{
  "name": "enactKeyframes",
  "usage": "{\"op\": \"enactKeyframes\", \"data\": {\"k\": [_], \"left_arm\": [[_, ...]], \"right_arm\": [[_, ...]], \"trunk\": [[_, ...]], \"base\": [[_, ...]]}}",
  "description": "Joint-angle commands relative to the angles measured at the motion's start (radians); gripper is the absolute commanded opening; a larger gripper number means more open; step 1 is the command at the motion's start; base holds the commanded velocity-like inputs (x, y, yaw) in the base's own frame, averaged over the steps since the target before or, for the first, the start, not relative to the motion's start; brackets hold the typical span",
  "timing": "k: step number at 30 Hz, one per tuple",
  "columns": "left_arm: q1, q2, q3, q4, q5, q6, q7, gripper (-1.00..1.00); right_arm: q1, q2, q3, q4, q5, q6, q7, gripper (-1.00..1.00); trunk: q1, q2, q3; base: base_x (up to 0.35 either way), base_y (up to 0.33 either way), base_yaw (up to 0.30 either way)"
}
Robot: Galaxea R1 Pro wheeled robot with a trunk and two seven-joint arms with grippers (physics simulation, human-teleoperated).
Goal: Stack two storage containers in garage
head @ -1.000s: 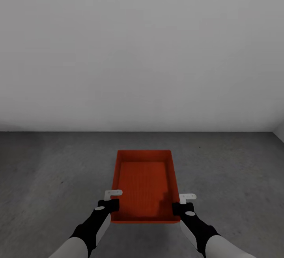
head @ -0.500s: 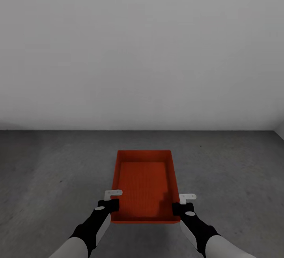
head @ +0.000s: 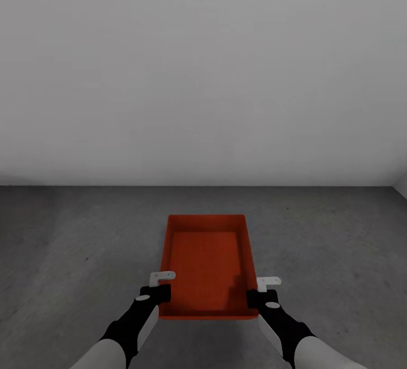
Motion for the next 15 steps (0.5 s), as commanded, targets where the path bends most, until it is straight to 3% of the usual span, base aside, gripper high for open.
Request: {"op": "enactKeyframes", "data": {"k": [1, 15], "left_arm": [[0.001, -0.001, 0.003, 0.001, 0.015, 0.006, 0.008, -1.00], [0.001, -0.002, 0.004, 0.000, 0.020, 0.004, 0.008, -1.00]], "right_arm": [[-0.001, 0.000, -0.029, -0.050, -0.002, -0.006, -0.015, -1.00], [-0.001, 0.000, -0.030, -0.050, -0.002, -0.006, -0.015, -1.00]], "trunk": [[0.000, 0.000, -0.001], [0.004, -0.007, -0.004]], "base": [[0.000, 0.000, 0.000], [0.000, 0.000, 0.000]]}}
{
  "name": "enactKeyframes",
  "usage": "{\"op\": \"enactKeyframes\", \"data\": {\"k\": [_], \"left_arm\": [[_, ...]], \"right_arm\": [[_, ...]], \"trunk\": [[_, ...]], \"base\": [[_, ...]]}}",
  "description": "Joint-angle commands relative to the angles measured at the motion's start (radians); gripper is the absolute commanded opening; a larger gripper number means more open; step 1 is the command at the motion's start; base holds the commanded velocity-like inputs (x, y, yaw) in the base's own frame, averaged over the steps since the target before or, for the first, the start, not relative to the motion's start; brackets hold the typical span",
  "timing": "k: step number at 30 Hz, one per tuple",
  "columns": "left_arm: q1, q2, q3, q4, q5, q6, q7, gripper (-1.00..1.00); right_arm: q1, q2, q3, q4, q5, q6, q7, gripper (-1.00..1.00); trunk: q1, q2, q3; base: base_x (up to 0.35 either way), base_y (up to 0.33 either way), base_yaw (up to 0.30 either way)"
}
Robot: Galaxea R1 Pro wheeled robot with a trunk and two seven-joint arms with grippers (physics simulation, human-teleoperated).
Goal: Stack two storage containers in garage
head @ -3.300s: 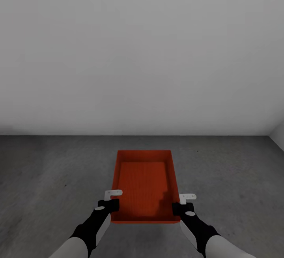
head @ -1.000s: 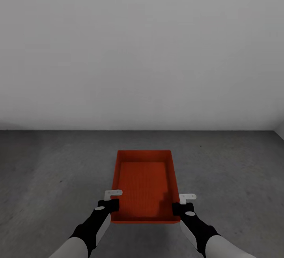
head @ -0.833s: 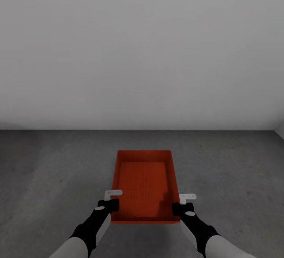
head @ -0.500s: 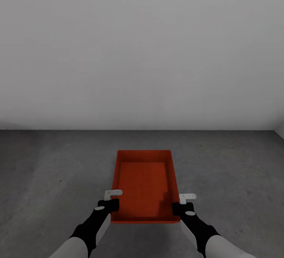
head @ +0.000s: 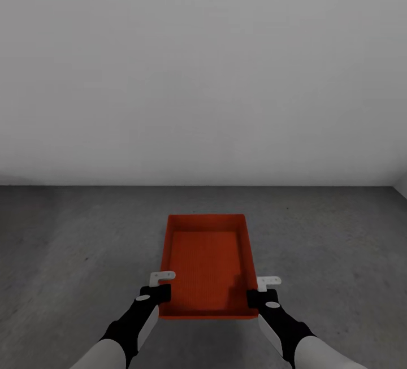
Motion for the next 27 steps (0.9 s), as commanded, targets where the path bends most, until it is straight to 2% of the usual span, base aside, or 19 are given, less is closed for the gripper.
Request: {"op": "enactKeyframes", "data": {"k": [1, 27], "left_arm": [[0.001, -0.001, 0.004, 0.001, 0.017, 0.005, 0.007, -1.00], [0.001, -0.005, 0.002, 0.001, 0.018, 0.005, 0.022, -1.00]], "right_arm": [[-0.001, 0.000, -0.028, -0.047, -0.007, -0.009, -0.013, -1.00], [-0.001, 0.000, -0.028, -0.047, -0.007, -0.009, -0.013, -1.00]], "trunk": [[0.004, -0.008, -0.004], [0.103, -0.190, -0.085]], "base": [[0.000, 0.000, 0.000], [0.000, 0.000, 0.000]]}}
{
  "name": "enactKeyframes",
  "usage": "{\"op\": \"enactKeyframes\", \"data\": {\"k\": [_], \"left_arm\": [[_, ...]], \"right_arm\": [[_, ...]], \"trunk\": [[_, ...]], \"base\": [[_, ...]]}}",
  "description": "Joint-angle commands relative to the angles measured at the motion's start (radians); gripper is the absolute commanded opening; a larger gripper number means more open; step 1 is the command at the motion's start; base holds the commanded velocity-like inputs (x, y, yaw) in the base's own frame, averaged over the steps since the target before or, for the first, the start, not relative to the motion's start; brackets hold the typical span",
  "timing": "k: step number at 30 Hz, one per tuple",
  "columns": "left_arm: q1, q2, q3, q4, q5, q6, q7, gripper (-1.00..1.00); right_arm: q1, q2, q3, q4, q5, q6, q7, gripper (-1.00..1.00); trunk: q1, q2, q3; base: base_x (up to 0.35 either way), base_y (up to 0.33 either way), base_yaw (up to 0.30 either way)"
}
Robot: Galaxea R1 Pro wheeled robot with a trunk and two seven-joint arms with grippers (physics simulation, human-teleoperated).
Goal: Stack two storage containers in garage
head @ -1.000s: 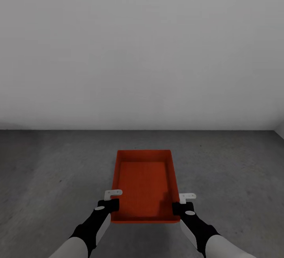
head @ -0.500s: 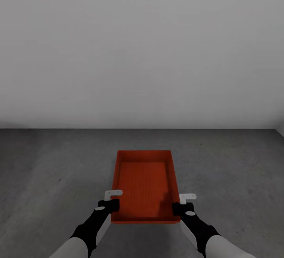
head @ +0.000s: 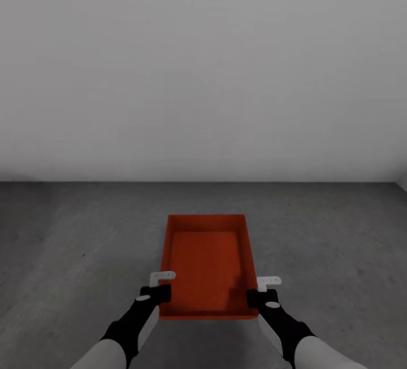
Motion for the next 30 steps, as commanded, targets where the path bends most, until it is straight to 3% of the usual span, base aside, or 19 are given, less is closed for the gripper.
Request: {"op": "enactKeyframes", "data": {"k": [1, 30], "left_arm": [[0.001, -0.005, 0.015, 0.000, 0.002, 0.007, 0.010, -1.00], [0.001, -0.005, 0.016, 0.004, 0.002, 0.009, 0.011, -1.00]], "right_arm": [[-0.001, 0.001, -0.029, -0.048, -0.007, -0.009, -0.014, -1.00], [-0.001, 0.001, -0.029, -0.048, -0.007, -0.010, -0.014, -1.00]], "trunk": [[0.004, -0.008, -0.004], [0.115, -0.211, -0.095]], "base": [[0.000, 0.000, 0.000], [0.000, 0.000, 0.000]]}}
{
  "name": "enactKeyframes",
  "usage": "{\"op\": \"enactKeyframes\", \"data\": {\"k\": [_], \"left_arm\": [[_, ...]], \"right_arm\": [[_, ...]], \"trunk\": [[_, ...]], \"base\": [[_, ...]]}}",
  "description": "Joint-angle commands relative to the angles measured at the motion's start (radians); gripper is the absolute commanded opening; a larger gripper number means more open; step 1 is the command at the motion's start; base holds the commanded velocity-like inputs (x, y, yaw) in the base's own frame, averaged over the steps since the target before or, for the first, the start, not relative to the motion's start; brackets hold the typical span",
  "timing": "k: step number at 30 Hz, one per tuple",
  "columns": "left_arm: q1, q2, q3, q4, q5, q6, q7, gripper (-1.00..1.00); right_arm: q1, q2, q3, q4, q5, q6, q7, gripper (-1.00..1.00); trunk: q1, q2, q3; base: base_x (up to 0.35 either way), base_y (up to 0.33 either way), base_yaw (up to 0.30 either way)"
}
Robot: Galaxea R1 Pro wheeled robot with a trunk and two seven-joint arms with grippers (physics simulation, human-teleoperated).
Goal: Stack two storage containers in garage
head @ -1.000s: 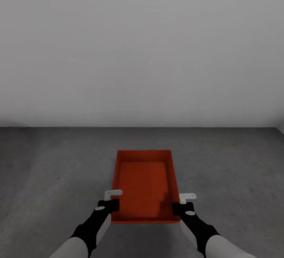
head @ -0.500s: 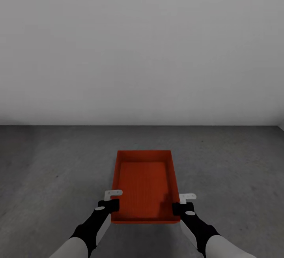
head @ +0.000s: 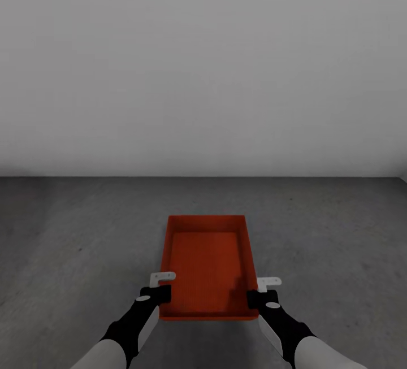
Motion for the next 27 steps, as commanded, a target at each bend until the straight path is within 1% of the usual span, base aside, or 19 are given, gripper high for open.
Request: {"op": "enactKeyframes", "data": {"k": [1, 19, 27], "left_arm": [[0.001, -0.004, 0.015, 0.000, 0.003, 0.007, 0.010, -1.00], [0.001, -0.003, 0.016, -0.001, 0.003, 0.007, 0.010, -1.00], [0.001, -0.003, 0.016, -0.002, 0.004, 0.006, 0.010, -1.00]], "right_arm": [[-0.001, 0.001, -0.029, -0.054, -0.004, -0.012, -0.016, -1.00], [-0.001, 0.001, -0.029, -0.054, -0.004, -0.012, -0.016, -1.00], [-0.001, 0.001, -0.029, -0.054, -0.004, -0.011, -0.016, -1.00]], "trunk": [[0.004, -0.008, -0.004], [0.073, -0.134, -0.060], [0.073, -0.134, -0.060]], "base": [[0.000, 0.000, 0.000], [0.000, 0.000, 0.000], [0.000, 0.000, 0.000]]}}
